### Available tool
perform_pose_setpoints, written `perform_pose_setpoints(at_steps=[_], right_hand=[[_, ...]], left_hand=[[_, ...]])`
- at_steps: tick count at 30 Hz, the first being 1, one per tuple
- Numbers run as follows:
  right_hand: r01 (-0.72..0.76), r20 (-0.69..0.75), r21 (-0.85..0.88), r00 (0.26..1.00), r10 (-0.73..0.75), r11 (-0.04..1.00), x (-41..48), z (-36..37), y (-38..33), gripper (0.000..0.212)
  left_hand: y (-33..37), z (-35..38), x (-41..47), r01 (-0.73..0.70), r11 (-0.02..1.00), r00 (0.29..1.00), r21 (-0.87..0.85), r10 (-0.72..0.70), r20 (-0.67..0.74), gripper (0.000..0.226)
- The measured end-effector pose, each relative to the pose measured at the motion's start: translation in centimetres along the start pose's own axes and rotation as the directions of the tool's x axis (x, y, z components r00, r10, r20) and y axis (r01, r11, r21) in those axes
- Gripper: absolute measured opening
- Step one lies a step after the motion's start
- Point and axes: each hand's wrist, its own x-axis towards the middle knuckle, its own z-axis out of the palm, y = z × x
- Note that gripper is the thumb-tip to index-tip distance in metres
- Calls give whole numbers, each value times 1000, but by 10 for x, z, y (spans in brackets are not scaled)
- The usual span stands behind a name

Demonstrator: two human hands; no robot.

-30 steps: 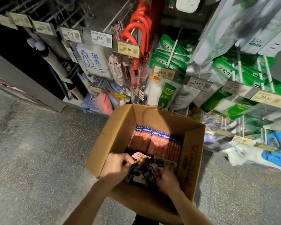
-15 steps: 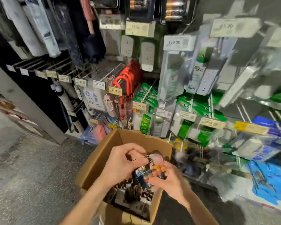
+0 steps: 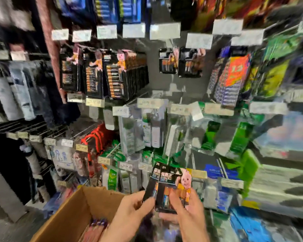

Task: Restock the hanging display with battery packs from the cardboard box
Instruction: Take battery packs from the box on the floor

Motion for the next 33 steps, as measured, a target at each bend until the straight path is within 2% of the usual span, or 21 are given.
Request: perform_pose_setpoints(at_steps=[2,7,10,13,15,21,28,33], right_hand=[[50,-31,8,998,-49,999,5,-5,-22,35],[128,-47,39,991,-126,991,29,-13,-68,34],[165,2,26,986,-165,986,48,-9,-91,34],[228,40,-2,973,-228,974,67,5,-113,32],[281,50,-12,959,-280,960,83,17,-125,31],[439,37,-11,898,-439,898,141,56,-169,46],[614,24,-155,786,-618,774,198,92,-206,23],[651,15,-213,748,-664,729,229,104,-211,22]], left_hand=[[15,14,11,-3,998,1000,-65,2,-8,26],[49,29,44,-51,936,980,-349,-21,-199,18],[67,18,67,-128,938,973,-321,55,-226,19],[89,4,93,-201,963,967,-182,165,-196,15],[106,-4,112,-270,959,952,-91,252,-176,20],[155,-33,191,-433,898,895,-78,419,-153,18],[205,-58,285,-476,871,877,-122,460,-135,21],[215,-53,326,-505,852,861,-139,486,-151,31]])
